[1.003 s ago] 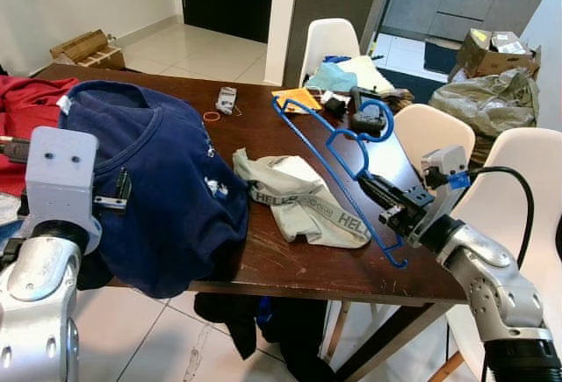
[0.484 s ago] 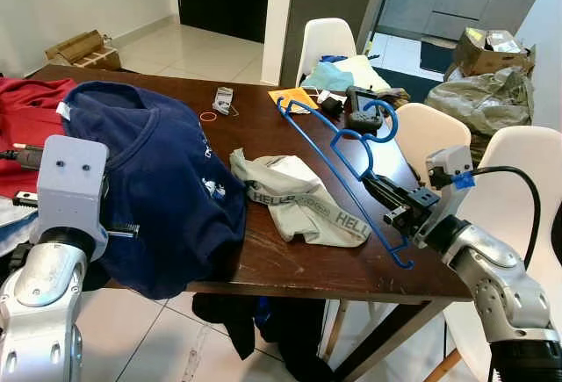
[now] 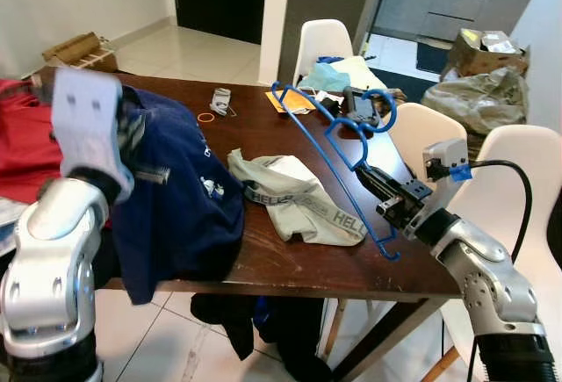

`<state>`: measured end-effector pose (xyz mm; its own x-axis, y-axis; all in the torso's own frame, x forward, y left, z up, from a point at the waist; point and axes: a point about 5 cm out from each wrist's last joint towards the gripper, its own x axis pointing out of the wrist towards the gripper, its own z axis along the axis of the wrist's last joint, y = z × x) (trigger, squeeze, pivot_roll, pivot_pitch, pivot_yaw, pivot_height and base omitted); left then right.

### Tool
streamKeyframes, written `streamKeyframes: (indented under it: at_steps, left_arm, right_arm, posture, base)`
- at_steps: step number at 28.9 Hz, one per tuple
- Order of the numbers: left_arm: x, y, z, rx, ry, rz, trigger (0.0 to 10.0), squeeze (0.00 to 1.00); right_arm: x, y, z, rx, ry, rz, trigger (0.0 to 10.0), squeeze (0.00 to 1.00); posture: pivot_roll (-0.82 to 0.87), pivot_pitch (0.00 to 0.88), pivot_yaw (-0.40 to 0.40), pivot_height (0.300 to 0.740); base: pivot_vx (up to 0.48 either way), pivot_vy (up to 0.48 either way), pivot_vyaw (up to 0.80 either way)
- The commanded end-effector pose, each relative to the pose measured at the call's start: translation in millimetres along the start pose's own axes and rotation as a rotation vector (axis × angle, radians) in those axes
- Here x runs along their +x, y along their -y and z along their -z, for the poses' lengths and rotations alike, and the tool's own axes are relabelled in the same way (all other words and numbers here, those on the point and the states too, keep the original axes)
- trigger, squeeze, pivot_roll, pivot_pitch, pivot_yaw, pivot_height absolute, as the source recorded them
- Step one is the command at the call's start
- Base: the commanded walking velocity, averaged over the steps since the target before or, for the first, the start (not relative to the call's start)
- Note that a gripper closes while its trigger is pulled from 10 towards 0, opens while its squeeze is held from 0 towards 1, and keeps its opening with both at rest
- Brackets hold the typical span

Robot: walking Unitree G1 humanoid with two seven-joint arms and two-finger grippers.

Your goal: Hang hanger

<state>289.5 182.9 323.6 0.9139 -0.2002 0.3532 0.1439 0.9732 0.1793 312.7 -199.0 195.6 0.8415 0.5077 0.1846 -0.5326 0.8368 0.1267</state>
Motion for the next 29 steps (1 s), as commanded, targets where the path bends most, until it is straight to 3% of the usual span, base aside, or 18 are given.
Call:
streamKeyframes:
  at_steps: [1,2,4,5,10,12,16,17,20,29]
  left_arm:
    - [11.0,5.4,-28,-0.002,0.133,0.104,0.0,0.0]
    - [20.4,6.1,-45,-0.01,0.195,0.156,0.0,0.0]
    - [20.4,6.1,-45,-0.01,0.195,0.156,0.0,0.0]
    - [26.6,4.4,-56,-0.009,0.23,0.185,10.0,0.0]
    - [34.4,5.9,-59,-0.019,0.223,0.254,10.0,0.0]
    - [39.5,21.9,-48,-0.053,0.171,0.383,10.0,0.0]
    - [42.6,37.3,-35,-0.081,0.123,0.482,10.0,0.0]
    - [42.6,37.3,-35,-0.081,0.123,0.482,10.0,0.0]
    - [42.6,60.6,-13,-0.066,0.054,0.576,10.0,0.0]
    - [48.1,79.6,-4,-0.092,0.034,0.649,10.0,0.0]
  right_arm:
    - [5.6,-1.9,-7,0.037,0.052,-0.001,10.0,0.0]
    - [10.8,-5.7,-9,0.052,0.076,-0.006,10.0,0.0]
    - [10.8,-5.7,-9,0.052,0.076,-0.006,10.0,0.0]
    - [15.5,-9.9,-10,0.053,0.092,-0.008,10.0,0.0]
    - [20.7,-19.1,-10,0.061,0.123,0.008,10.0,0.0]
    - [22.2,-26.7,-5,0.078,0.133,0.032,10.0,0.0]
    - [23.5,-30.0,-1,0.1,0.132,0.058,10.0,0.0]
    - [23.5,-30.0,-1,0.1,0.132,0.058,10.0,0.0]
    - [24.6,-28.3,0,0.102,0.13,0.084,10.0,0.0]
    - [27.3,-20.2,-7,0.093,0.148,0.11,10.0,0.0]
  posture:
    - [0.09,0.0,-0.069,0.74]
    - [0.07,0.0,-0.056,0.74]
    - [0.07,0.0,-0.056,0.74]
    - [0.05,0.0,-0.032,0.74]
    - [0.04,0.0,-0.009,0.74]
    - [0.03,0.0,0.017,0.74]
    - [0.02,0.0,0.024,0.74]
    - [0.02,0.0,0.024,0.74]
    - [0.04,0.0,0.024,0.74]
    - [0.06,0.0,0.015,0.74]
  base:
    - [0.0,0.0,0.0]
    - [0.0,0.0,0.0]
    - [0.0,0.0,0.0]
    - [0.0,0.0,0.0]
    - [0.0,0.0,0.0]
    - [0.0,0.0,0.0]
    - [0.0,0.0,0.0]
    - [0.0,0.0,0.0]
    - [0.0,0.0,0.0]
    - [-0.232,0.0,0.0]
